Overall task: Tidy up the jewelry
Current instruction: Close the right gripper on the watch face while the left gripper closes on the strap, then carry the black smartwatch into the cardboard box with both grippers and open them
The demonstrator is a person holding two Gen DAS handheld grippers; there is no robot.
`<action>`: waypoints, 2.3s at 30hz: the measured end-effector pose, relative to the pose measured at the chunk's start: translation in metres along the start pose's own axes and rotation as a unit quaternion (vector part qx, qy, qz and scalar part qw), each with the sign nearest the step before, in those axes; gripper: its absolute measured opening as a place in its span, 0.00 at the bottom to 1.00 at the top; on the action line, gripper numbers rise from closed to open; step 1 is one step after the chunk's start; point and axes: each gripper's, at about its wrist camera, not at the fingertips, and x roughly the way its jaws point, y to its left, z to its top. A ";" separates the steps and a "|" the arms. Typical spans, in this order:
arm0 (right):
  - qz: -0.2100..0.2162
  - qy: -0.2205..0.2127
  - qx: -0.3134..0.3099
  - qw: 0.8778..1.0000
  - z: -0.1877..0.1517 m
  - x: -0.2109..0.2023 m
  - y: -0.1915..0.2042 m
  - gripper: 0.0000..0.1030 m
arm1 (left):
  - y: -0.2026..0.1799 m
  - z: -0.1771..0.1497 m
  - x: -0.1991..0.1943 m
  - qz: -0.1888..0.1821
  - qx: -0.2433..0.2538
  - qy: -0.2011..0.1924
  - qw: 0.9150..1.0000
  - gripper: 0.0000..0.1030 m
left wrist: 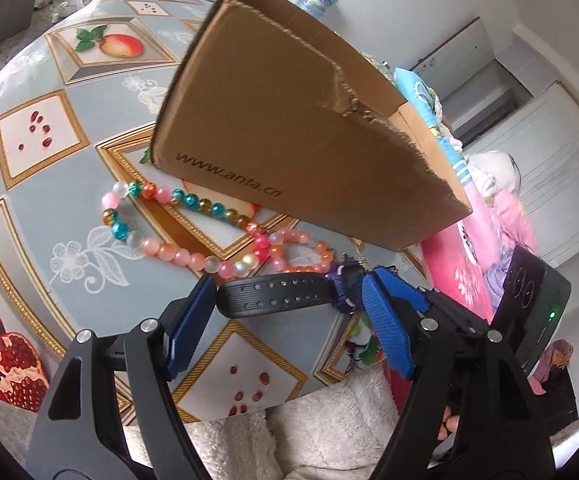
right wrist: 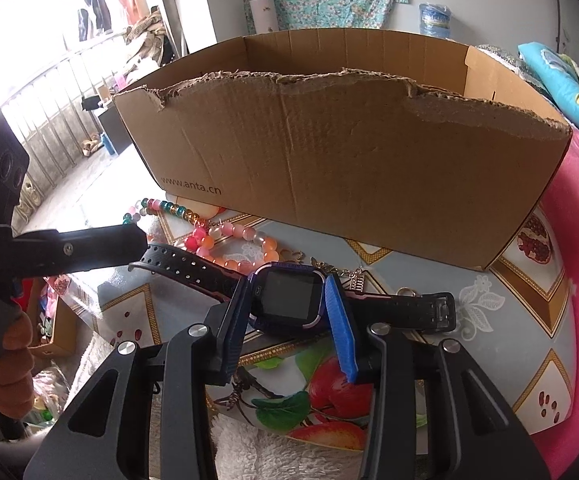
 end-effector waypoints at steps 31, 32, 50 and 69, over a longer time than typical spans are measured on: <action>0.053 -0.021 0.134 0.989 -0.014 -0.039 -0.087 0.37 | -0.078 -0.020 0.028 0.160 0.174 -0.014 0.972 0.18; 0.057 -0.018 0.149 0.987 -0.015 -0.036 -0.092 0.37 | -0.078 -0.021 0.029 0.163 0.175 -0.012 0.971 0.18; 0.078 -0.003 0.219 0.973 -0.013 -0.016 -0.120 0.30 | -0.072 -0.022 0.043 0.175 0.176 0.001 0.969 0.18; 0.054 -0.064 0.146 0.986 0.007 -0.052 -0.080 0.05 | -0.078 -0.025 0.028 0.155 0.184 -0.024 0.970 0.18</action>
